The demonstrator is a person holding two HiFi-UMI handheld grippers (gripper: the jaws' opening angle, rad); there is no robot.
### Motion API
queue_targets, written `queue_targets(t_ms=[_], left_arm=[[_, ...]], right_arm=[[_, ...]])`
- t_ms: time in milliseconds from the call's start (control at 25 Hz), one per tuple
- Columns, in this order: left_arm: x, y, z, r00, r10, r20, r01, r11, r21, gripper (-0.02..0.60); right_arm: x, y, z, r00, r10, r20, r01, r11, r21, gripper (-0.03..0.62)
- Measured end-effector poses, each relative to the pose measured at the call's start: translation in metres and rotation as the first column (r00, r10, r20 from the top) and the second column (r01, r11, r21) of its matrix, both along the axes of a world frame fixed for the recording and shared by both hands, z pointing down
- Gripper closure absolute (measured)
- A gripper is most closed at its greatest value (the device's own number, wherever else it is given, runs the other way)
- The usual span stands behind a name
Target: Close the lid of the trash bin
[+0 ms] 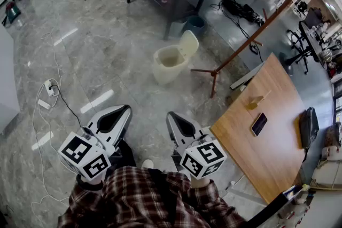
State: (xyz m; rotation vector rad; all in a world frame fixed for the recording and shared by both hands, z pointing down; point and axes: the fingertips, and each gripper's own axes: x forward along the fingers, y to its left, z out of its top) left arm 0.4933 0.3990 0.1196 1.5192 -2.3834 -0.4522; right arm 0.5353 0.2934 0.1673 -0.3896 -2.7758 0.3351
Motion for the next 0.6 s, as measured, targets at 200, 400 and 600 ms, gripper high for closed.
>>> queue_targets(t_ms=[200, 400, 600], left_arm=[[-0.074, 0.020, 0.005, 0.999, -0.011, -0.033, 0.012, 1.000, 0.016, 0.569], [-0.154, 0.046, 0.007, 1.000, 0.004, -0.019, -0.004, 1.000, 0.006, 0.569], [-0.220, 0.072, 0.013, 0.999, 0.021, -0.025, -0.022, 1.000, -0.014, 0.569]], right_arm=[[-0.071, 0.019, 0.005, 1.000, 0.002, -0.008, -0.002, 1.000, 0.009, 0.581], [-0.153, 0.041, 0.008, 1.000, 0.018, -0.004, -0.018, 1.000, 0.006, 0.580], [-0.222, 0.061, 0.014, 0.999, 0.040, -0.015, -0.040, 0.999, 0.013, 0.581]])
